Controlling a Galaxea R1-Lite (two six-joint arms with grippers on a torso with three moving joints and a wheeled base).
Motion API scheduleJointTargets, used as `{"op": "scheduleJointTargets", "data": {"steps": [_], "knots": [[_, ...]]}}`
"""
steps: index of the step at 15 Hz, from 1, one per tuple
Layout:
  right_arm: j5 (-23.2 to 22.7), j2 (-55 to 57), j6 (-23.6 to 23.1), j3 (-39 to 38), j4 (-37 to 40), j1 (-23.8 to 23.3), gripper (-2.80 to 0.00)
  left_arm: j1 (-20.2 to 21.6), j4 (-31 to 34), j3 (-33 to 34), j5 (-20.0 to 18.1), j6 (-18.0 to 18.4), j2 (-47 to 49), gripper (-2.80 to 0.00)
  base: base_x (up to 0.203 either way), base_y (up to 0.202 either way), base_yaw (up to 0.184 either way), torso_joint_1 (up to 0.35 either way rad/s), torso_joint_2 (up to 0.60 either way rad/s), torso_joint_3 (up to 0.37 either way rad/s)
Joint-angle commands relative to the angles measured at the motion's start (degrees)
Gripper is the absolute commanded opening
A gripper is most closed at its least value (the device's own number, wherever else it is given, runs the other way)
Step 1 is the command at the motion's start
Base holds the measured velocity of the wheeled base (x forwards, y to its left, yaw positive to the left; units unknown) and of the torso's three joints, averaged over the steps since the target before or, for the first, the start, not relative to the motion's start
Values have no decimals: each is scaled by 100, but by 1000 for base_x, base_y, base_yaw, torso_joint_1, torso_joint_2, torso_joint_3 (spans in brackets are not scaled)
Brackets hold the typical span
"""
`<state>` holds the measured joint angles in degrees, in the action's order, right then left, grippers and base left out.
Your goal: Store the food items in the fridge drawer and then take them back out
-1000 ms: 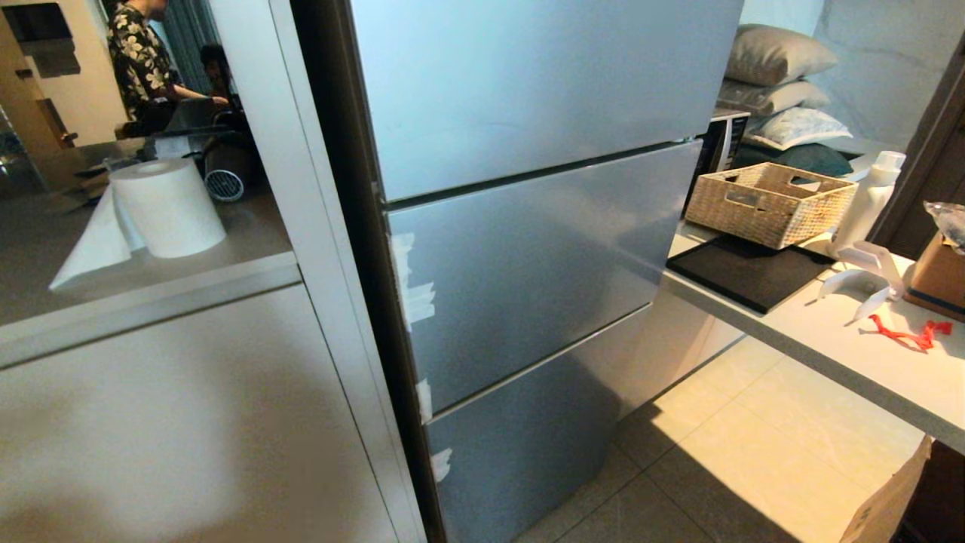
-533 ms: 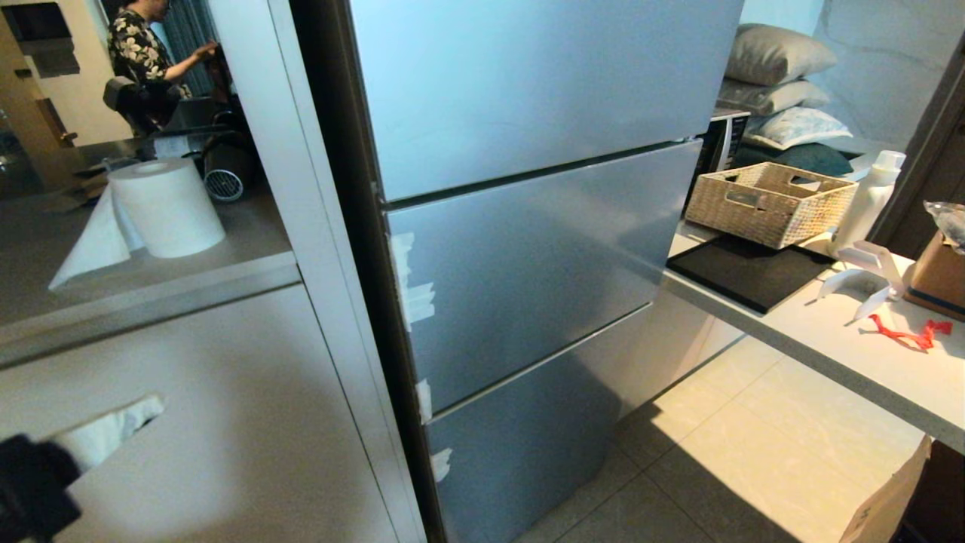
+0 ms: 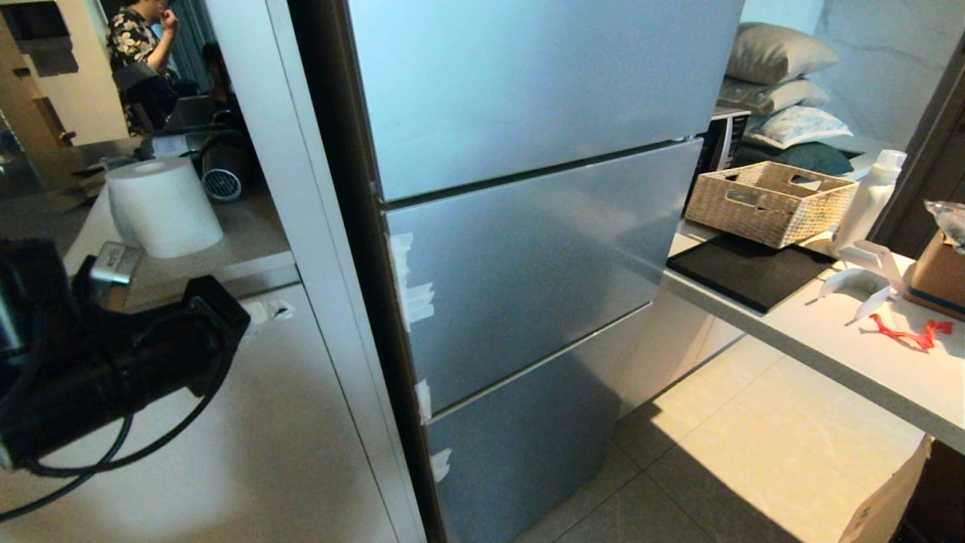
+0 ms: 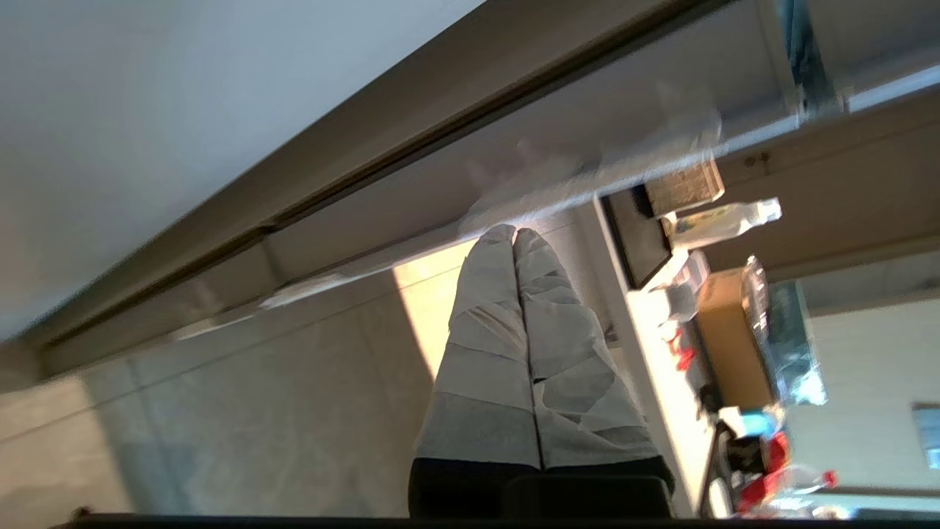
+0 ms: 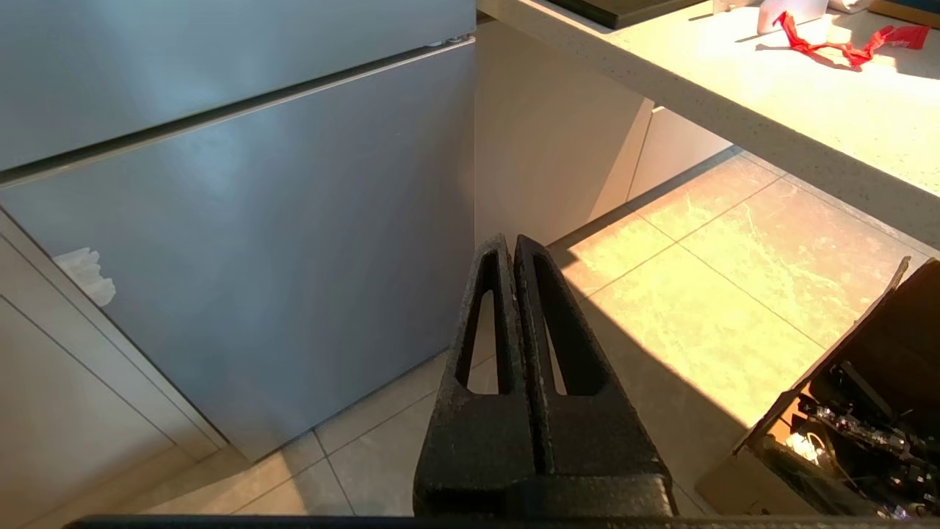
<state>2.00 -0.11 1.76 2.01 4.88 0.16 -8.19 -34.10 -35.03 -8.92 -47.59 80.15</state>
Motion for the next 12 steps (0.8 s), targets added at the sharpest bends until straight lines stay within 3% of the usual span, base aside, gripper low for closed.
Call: {"op": "scheduleJointTargets", "data": {"steps": [1, 12], "knots": [[2, 11, 9, 1, 5, 2, -280, -255, -27, -432, 190, -95, 562, -280, 0, 0, 0, 0, 0, 0], [2, 11, 9, 1, 5, 2, -280, -817, -69, -1336, 457, -135, 1416, -280, 0, 0, 0, 0, 0, 0]]}}
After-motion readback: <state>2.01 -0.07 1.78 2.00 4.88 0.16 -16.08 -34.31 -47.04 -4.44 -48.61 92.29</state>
